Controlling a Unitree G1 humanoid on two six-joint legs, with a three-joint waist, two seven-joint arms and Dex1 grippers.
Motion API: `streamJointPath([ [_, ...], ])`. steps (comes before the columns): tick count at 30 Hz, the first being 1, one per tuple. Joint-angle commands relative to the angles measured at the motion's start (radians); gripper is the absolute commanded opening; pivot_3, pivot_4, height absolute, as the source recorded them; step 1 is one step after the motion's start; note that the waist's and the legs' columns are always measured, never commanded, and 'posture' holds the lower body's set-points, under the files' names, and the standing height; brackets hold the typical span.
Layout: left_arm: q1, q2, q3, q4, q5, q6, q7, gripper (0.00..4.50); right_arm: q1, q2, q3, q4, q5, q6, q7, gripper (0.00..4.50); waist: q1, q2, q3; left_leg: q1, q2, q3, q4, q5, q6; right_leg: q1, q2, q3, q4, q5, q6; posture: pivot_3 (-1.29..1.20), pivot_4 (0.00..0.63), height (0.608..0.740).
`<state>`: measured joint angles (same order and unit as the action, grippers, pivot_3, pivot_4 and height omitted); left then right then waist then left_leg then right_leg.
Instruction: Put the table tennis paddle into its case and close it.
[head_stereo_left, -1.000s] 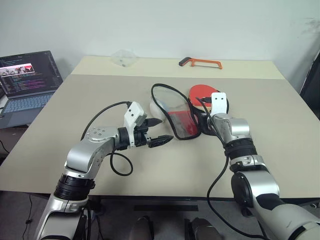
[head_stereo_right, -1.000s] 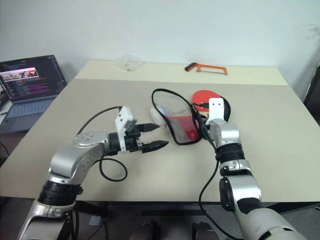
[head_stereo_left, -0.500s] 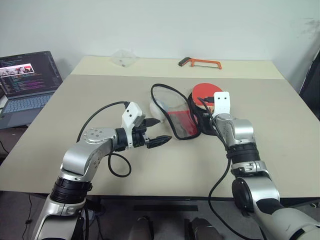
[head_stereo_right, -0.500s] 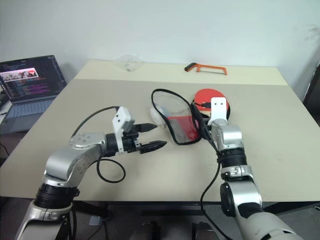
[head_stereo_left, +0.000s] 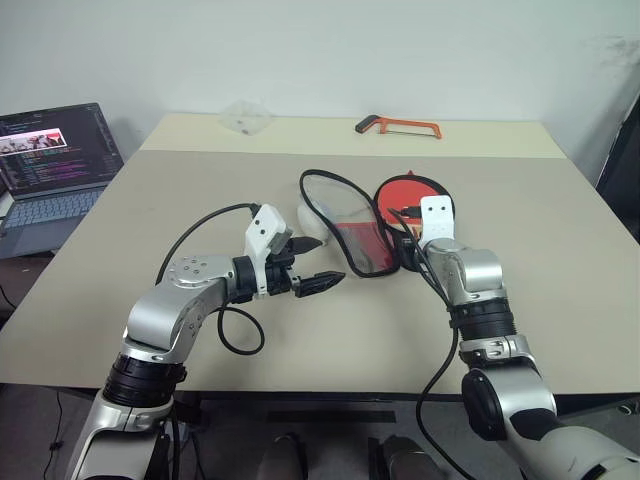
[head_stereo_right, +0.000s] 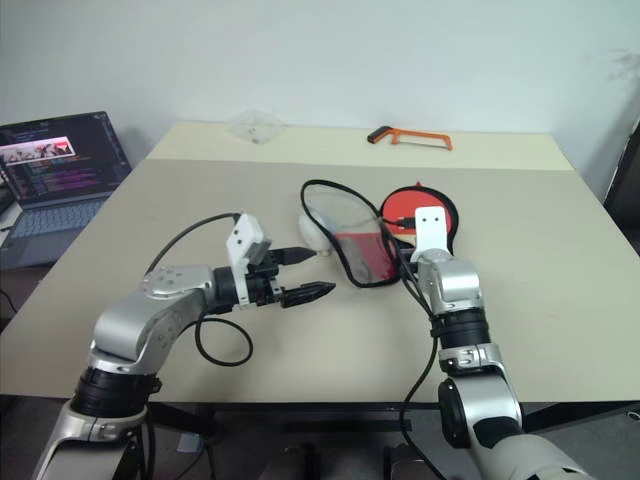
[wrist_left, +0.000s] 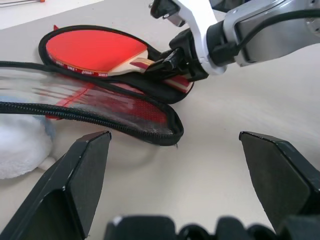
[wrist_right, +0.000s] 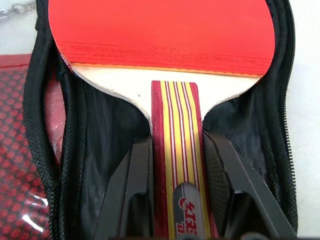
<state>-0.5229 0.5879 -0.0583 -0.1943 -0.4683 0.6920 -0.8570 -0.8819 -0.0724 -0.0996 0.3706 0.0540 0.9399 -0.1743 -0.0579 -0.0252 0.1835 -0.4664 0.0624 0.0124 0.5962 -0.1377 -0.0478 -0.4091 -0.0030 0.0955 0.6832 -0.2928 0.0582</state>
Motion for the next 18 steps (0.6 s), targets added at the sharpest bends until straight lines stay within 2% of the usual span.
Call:
streamJointPath([
  [1,-0.009,0.000,0.011,-0.039,-0.007,-0.006,0.006,4.50,-0.041,-0.016,-0.020,0.064,-0.016,-0.081,-0.014,1.02,0.000,0.000,0.000,0.000,0.000,0.000,0.001,0.000,0.000,0.000,0.000,0.000,0.000,0.000,0.000,0.00,0.150,0.740],
  [10,-0.011,0.001,0.009,-0.044,-0.007,-0.005,0.006,4.50,-0.078,-0.035,-0.024,0.180,-0.020,-0.138,-0.035,1.02,0.000,0.000,0.000,0.000,0.000,-0.001,0.004,0.000,0.000,0.002,0.000,0.000,0.000,0.001,0.002,0.00,0.150,0.740],
  [11,-0.011,0.002,0.009,-0.044,-0.007,-0.005,0.005,4.50,-0.075,-0.034,-0.029,0.179,-0.016,-0.133,-0.037,1.37,0.000,0.000,0.000,0.000,0.000,-0.001,0.004,0.000,0.000,0.002,0.000,0.000,0.000,0.001,0.002,0.00,0.150,0.740],
  [12,-0.011,0.002,0.009,-0.045,-0.007,-0.005,0.005,4.50,-0.073,-0.034,-0.032,0.176,-0.012,-0.130,-0.037,1.37,0.000,0.000,0.000,0.000,0.000,-0.001,0.004,0.000,0.000,0.002,0.000,-0.001,0.000,0.001,0.002,0.00,0.150,0.740],
  [18,-0.017,0.006,0.006,-0.023,0.010,-0.015,0.008,4.50,-0.050,-0.045,-0.025,0.091,-0.006,-0.073,-0.007,3.32,0.000,0.000,0.000,0.000,0.000,-0.001,0.005,0.000,0.000,0.003,0.000,-0.001,0.000,0.001,0.002,0.00,0.150,0.740],
])
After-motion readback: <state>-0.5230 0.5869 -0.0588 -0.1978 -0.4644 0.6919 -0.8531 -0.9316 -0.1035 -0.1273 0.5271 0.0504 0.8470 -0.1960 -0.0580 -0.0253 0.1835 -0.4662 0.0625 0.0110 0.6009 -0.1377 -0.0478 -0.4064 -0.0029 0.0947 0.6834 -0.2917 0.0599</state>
